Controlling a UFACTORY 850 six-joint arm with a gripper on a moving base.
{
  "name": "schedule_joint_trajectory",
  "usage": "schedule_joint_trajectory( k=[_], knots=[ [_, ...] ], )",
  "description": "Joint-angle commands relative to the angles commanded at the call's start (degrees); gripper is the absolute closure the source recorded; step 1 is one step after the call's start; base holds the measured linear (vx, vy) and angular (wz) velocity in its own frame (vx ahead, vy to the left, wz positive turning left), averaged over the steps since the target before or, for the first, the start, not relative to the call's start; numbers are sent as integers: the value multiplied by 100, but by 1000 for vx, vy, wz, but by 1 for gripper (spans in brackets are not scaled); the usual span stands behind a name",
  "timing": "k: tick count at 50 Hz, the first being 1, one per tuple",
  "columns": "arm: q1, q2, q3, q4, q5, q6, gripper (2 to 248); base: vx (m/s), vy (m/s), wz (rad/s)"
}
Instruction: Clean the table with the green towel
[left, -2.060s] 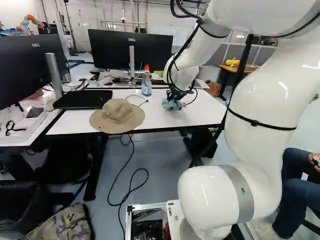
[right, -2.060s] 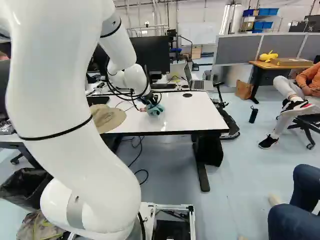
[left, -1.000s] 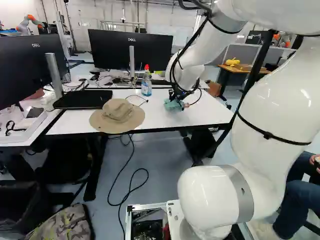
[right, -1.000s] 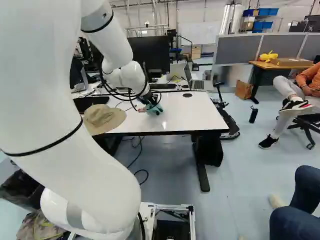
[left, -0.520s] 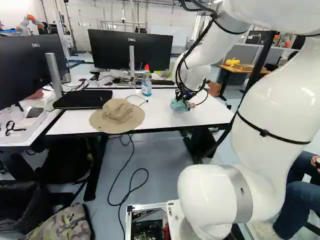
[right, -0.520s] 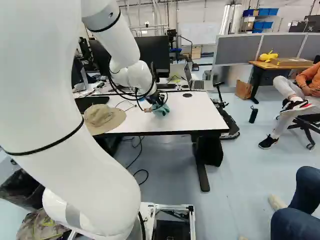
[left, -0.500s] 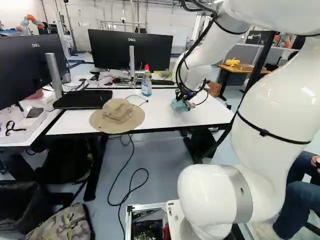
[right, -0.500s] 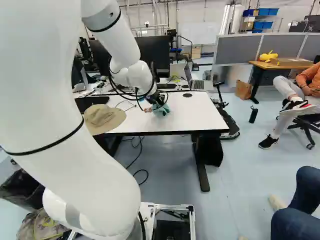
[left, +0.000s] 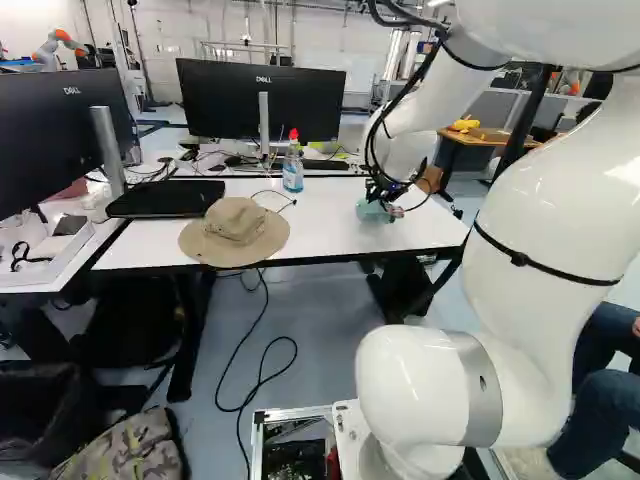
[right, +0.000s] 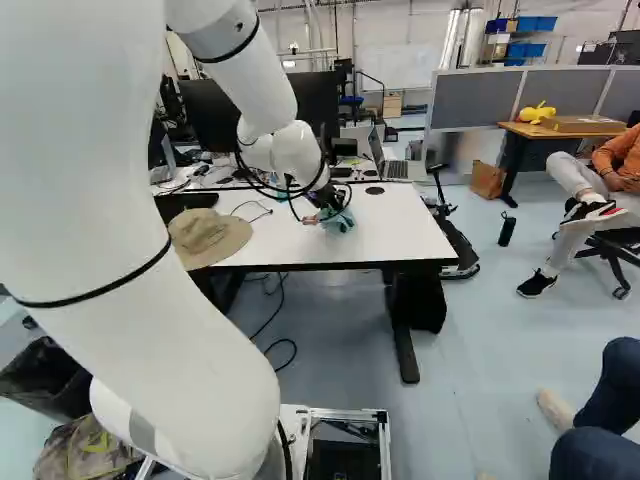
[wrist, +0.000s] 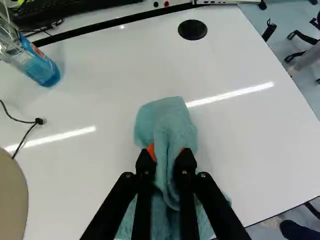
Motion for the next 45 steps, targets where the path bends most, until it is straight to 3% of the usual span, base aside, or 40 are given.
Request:
schedule_joint_trajectory(
  k=[45],
  knots=[
    [-787,-586,-637,0,93,0,196,0,0,0]
  ],
)
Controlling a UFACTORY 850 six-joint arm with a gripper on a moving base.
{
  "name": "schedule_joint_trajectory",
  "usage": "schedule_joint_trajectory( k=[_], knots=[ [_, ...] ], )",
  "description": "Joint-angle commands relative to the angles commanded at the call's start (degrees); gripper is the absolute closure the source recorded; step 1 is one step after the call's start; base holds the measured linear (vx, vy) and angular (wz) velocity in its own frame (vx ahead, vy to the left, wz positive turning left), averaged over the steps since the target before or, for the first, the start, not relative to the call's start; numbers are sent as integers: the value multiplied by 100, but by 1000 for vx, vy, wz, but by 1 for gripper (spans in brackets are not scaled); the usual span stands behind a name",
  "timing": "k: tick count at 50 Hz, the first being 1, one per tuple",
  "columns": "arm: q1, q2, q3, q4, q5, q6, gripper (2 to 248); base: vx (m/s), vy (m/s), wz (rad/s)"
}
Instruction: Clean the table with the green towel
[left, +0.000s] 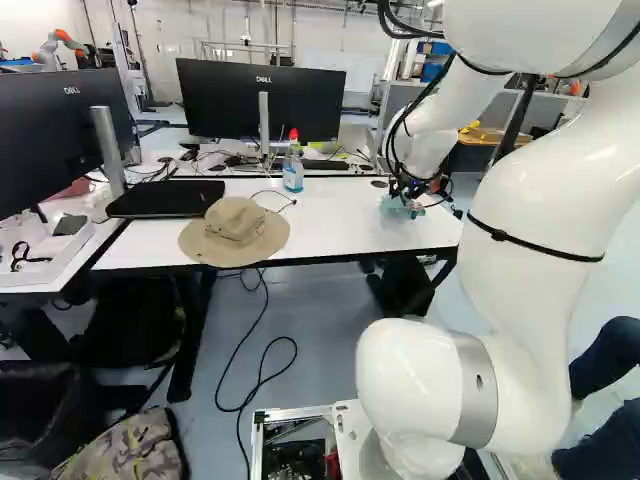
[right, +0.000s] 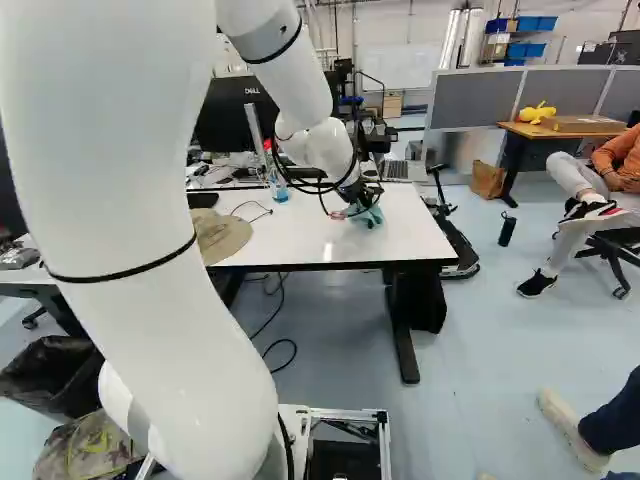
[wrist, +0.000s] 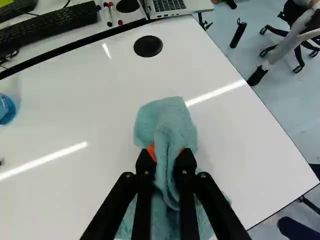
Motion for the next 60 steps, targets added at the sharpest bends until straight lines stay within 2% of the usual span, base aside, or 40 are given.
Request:
schedule_joint_trajectory(
  k=[35,60],
  knots=[
    [-584,-379,-432,0,120,0,196,0,0,0],
    [-901,-690,-796,0,166,0,196,0,0,0]
  ],
)
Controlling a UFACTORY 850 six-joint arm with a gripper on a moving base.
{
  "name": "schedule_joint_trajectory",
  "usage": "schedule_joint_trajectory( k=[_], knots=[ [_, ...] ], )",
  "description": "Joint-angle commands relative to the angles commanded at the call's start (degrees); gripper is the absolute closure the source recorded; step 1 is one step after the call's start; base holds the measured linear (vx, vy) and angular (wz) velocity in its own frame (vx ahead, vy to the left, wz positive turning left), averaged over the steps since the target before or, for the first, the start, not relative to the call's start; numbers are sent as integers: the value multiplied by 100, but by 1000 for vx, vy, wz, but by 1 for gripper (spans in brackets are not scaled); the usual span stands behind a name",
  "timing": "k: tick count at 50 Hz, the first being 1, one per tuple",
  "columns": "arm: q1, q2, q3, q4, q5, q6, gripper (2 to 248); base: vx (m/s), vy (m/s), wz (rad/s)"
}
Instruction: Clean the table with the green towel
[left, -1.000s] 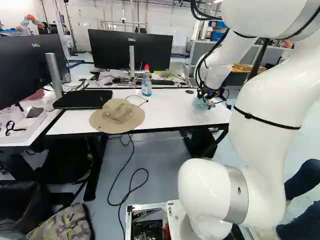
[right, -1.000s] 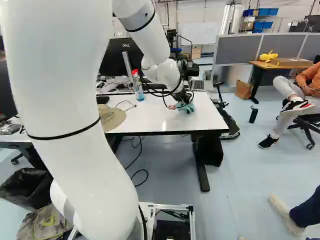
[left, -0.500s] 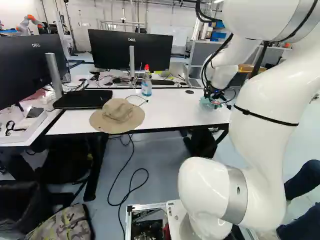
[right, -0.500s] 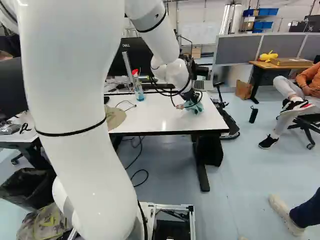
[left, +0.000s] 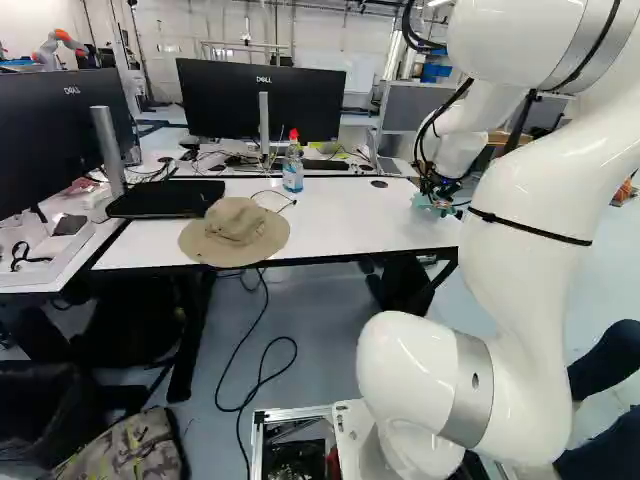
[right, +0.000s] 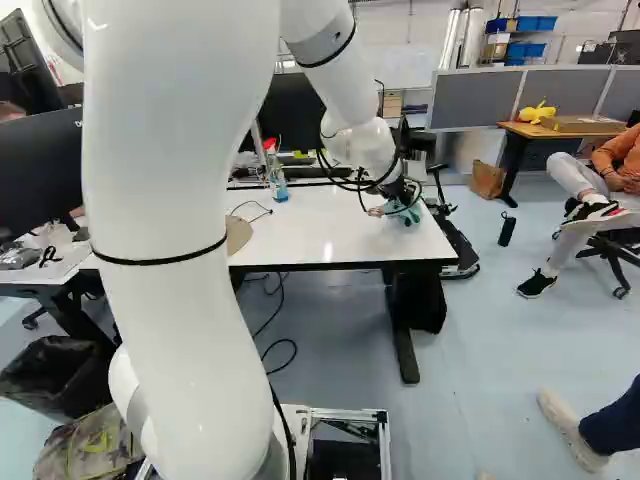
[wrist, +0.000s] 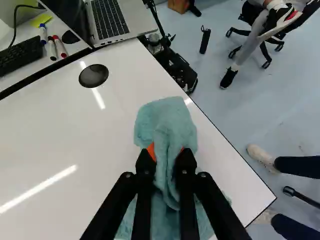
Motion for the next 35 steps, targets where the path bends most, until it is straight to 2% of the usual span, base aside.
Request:
schedule_joint_trajectory(
  k=[15,16,21,22,26,27,31,32,35],
  knots=[
    [0,0,0,0,0,0,192,0,0,0],
    [0,0,0,0,0,0,161,0,0,0],
    [0,0,0,0,0,0,161,0,0,0],
    [0,0,0,0,0,0,125,0,0,0],
    [0,0,0,0,0,0,125,0,0,0],
    [0,0,0,0,0,0,90,0,0,0],
    [0,0,0,0,0,0,90,0,0,0],
    [0,0,0,0,0,0,54,0,0,0],
    [0,0,0,0,0,0,54,0,0,0]
  ],
)
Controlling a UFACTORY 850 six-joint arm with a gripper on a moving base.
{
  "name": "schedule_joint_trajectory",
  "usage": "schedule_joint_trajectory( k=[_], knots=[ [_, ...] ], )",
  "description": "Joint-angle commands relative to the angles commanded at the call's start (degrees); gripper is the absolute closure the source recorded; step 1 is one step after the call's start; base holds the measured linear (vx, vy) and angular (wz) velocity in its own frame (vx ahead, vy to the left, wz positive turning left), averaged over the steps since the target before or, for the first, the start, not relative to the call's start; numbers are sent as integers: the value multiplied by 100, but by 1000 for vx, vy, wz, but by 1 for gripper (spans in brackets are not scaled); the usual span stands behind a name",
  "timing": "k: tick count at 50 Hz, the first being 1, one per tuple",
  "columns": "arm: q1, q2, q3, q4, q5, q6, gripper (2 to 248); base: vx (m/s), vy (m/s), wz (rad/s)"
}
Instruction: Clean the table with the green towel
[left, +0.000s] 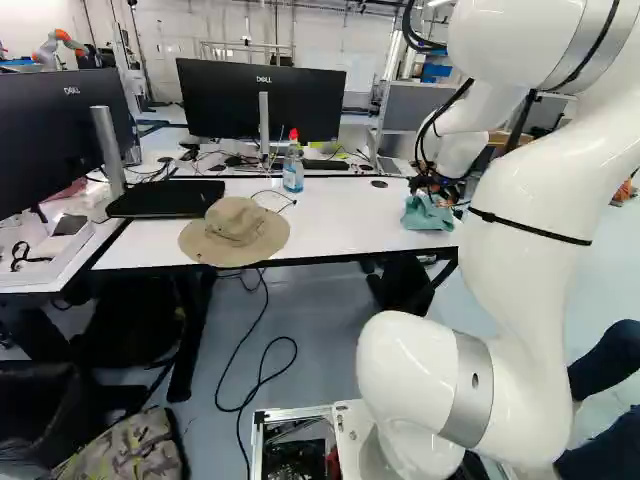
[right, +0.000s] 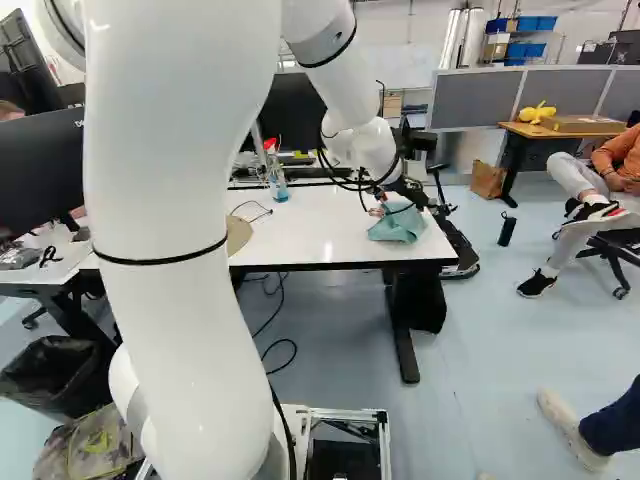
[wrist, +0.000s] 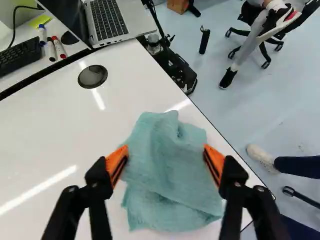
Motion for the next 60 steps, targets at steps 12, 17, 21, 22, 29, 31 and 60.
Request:
schedule_joint_trajectory(
  k=[12,17,21,22,29,31,60],
  knots=[
    [0,0,0,0,0,0,3,0,0,0],
    [0,0,0,0,0,0,3,0,0,0],
    [0,0,0,0,0,0,3,0,0,0],
    [0,0,0,0,0,0,3,0,0,0],
    [8,8,14,0,13,0,3,0,0,0],
    [13,14,24,-1,22,0,3,0,0,0],
    [250,272,457,-15,423,0,3,0,0,0]
  ],
)
